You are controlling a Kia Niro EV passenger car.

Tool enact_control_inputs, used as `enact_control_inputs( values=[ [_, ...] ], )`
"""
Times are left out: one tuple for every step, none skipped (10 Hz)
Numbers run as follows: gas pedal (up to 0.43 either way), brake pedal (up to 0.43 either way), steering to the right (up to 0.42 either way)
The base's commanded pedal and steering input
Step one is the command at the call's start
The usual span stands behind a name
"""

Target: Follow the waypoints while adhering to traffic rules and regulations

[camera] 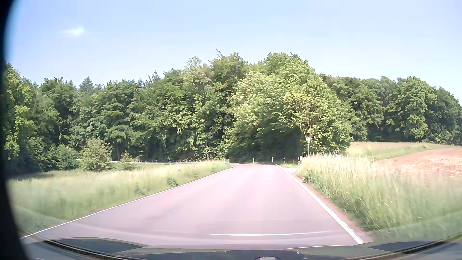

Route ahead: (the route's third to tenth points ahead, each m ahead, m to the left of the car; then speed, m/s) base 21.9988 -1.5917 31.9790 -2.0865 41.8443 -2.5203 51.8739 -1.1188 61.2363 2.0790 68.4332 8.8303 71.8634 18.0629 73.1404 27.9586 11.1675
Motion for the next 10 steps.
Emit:
enact_control_inputs(
  values=[
    [0.299,0.0,0.054],
    [0.248,0.0,0.039],
    [0.248,0.0,0.031],
    [0.248,0.0,0.028],
    [0.248,0.0,0.028],
    [0.248,0.0,0.028],
    [0.248,0.0,0.026],
    [0.248,0.0,0.019],
    [0.24,0.0,0.009],
    [0.24,0.0,0.005]
  ],
)
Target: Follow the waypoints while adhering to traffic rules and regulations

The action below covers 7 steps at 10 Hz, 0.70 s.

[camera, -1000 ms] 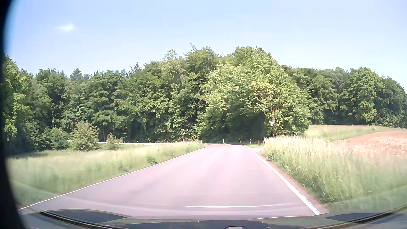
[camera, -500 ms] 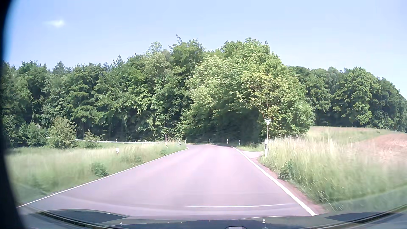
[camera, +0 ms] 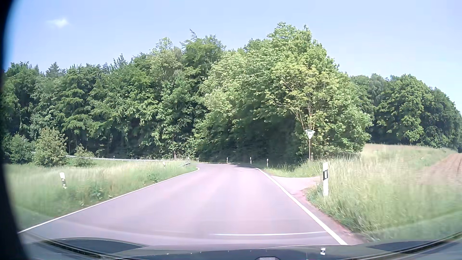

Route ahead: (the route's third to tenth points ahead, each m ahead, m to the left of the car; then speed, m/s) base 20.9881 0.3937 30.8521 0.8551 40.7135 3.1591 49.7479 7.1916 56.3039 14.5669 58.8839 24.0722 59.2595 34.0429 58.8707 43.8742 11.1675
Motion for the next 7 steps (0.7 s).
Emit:
enact_control_inputs(
  values=[
    [0.24,0.0,0.005],
    [0.24,0.0,0.003],
    [0.24,0.0,0.002],
    [0.24,0.0,0.001],
    [0.24,0.0,0.0],
    [0.24,0.0,-0.002],
    [0.24,0.0,-0.004]
  ],
)
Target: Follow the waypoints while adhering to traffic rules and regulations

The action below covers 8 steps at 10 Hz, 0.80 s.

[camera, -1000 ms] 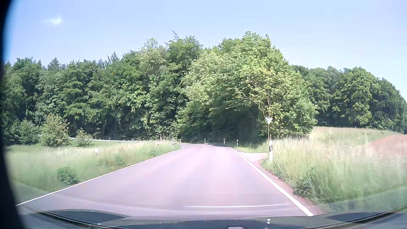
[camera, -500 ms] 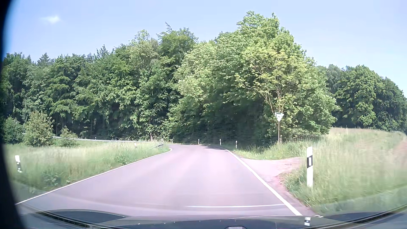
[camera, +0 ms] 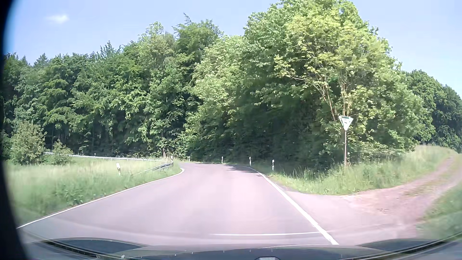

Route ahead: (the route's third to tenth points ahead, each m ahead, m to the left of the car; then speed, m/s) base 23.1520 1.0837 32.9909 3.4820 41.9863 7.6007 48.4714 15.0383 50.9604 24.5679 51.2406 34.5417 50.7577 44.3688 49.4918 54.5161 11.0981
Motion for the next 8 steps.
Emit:
enact_control_inputs(
  values=[
    [0.24,0.0,-0.005],
    [0.24,0.0,-0.007],
    [0.24,0.0,-0.008],
    [0.24,0.0,-0.009],
    [0.22,0.0,-0.01],
    [0.209,0.0,-0.01],
    [0.197,0.0,-0.01],
    [0.197,0.0,-0.01]
  ],
)
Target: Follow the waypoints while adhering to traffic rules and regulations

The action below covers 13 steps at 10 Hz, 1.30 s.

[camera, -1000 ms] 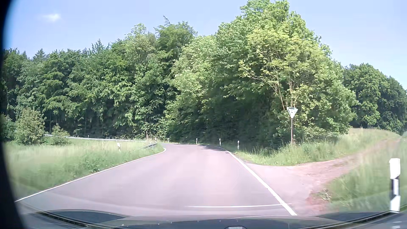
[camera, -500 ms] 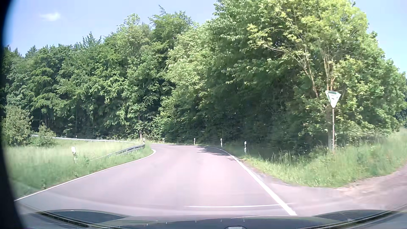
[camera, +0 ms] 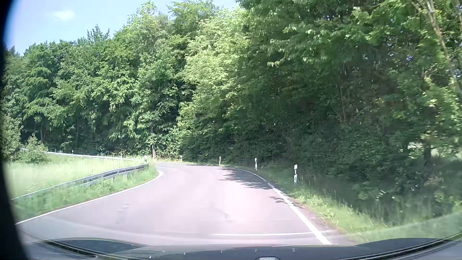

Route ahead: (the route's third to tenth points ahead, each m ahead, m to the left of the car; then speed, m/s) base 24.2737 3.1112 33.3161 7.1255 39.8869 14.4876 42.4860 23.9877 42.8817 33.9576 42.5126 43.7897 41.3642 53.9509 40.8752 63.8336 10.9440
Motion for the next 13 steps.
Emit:
enact_control_inputs(
  values=[
    [0.197,0.0,-0.01],
    [0.197,0.0,-0.011],
    [0.197,0.0,-0.01],
    [0.197,0.0,-0.011],
    [0.197,0.0,-0.013],
    [0.197,0.0,-0.018],
    [0.197,0.0,-0.021],
    [0.197,0.0,-0.024],
    [0.197,0.0,-0.027],
    [0.197,0.0,-0.03],
    [0.197,0.0,-0.035],
    [0.209,0.0,-0.041],
    [0.209,0.0,-0.051]
  ],
)
